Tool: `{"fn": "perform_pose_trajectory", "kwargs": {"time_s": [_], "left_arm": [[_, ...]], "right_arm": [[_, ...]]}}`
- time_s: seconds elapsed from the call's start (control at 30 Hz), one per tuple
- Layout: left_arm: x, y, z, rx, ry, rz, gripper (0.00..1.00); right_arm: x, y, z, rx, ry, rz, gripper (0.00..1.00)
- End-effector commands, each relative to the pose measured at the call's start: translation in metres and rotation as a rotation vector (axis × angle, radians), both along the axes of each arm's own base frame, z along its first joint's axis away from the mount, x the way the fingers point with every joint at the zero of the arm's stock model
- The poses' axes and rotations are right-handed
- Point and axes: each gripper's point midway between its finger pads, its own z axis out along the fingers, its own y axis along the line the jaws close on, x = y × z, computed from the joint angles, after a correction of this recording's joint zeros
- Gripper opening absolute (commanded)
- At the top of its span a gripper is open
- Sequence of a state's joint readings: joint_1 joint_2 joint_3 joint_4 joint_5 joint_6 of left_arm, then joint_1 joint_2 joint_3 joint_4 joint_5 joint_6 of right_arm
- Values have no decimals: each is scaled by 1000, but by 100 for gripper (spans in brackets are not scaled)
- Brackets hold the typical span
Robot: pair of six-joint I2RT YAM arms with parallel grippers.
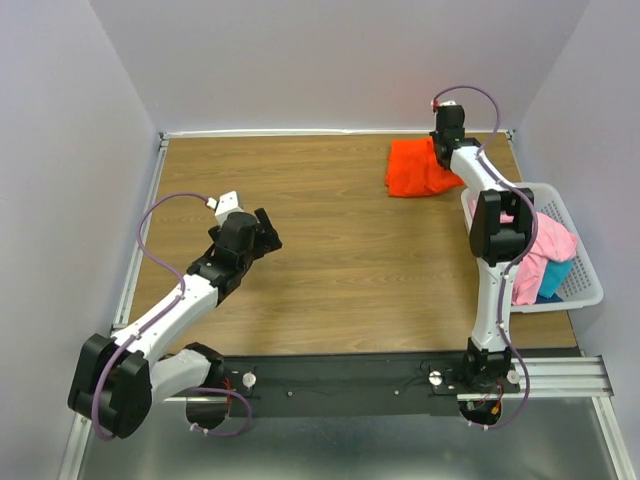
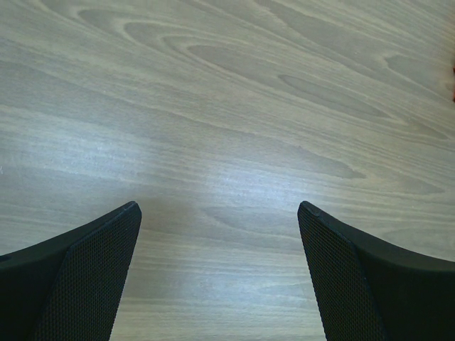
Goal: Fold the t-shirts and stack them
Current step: Neatly place the folded tshirt to the corner, then reset both grippers
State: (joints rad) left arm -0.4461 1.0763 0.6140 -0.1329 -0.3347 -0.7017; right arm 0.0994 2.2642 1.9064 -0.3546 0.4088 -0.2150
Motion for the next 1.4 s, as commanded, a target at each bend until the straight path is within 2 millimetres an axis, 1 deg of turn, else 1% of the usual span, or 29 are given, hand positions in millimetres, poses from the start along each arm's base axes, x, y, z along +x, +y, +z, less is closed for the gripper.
{"fn": "perform_pose_trajectory", "kwargs": {"time_s": [0.0,0.1,0.13,0.17,0.23,0.27,0.33,0.4,0.47,0.5,0.53,0.57,0.6,0.67,0.7,0.73,0.8,0.9,0.93,0.97,1.07,1.1,1.13,1.17,1.2,1.23,1.3,1.33,1.37], "left_arm": [[16,5,20,33,-58,26,98],[20,7,22,42,-58,33,98],[21,7,23,42,-61,35,98],[22,8,25,43,-62,36,98],[24,8,25,44,-59,36,98],[25,7,26,42,-61,33,98],[26,7,26,46,-56,31,98],[28,6,27,46,-56,31,98],[28,7,28,48,-56,32,98],[30,6,29,46,-55,31,98],[30,6,28,48,-51,30,98],[31,5,29,45,-53,28,98],[31,4,29,45,-50,25,98],[32,4,31,42,-52,24,98],[32,4,31,40,-54,27,98],[32,4,31,40,-53,25,98],[32,3,32,37,-54,21,98],[32,3,33,32,-55,22,98],[31,3,34,28,-59,24,98],[31,2,36,17,-69,21,98],[30,0,38,4,-77,15,98],[29,0,39,-4,-79,19,98],[29,0,41,-11,-85,18,98],[28,0,41,-13,-85,17,98],[27,-1,42,-19,-89,11,98],[26,-1,45,-29,-99,10,98],[22,-2,48,-46,-110,4,98],[21,-2,49,-50,-115,4,98],[19,-1,50,-55,-120,3,98]], "right_arm": [[7,-43,20,-136,10,-35,1],[11,-57,24,-184,22,-27,2],[14,-66,30,-191,11,-39,2],[17,-71,26,-200,18,-37,2],[23,-77,31,-216,12,-28,2],[23,-90,24,-218,24,-44,3],[28,-100,27,-242,24,-37,4],[31,-107,18,-253,40,-37,5],[36,-113,18,-262,36,-39,6],[39,-118,26,-282,20,-59,6],[41,-123,20,-300,31,-71,9],[42,-127,20,-309,29,-83,11],[44,-130,26,-315,14,-100,16],[44,-135,26,-318,9,-117,28],[45,-135,31,-316,-4,-121,61],[46,-135,33,-315,-10,-121,66],[48,-135,42,-312,-33,-131,68],[48,-134,61,-284,-92,-162,94],[47,-133,59,-272,-90,-162,100],[45,-131,71,-253,-117,-168,100],[37,-128,75,-234,-120,-175,100],[35,-122,88,-214,-147,-170,100],[34,-119,95,-202,-161,-166,100],[31,-113,92,-184,-156,-163,100],[29,-109,97,-177,-166,-158,100],[27,-98,112,-170,-191,-150,100],[19,-87,115,-166,-193,-161,100],[18,-70,118,-171,-199,-155,100],[13,-61,130,-174,-220,-165,100]]}}
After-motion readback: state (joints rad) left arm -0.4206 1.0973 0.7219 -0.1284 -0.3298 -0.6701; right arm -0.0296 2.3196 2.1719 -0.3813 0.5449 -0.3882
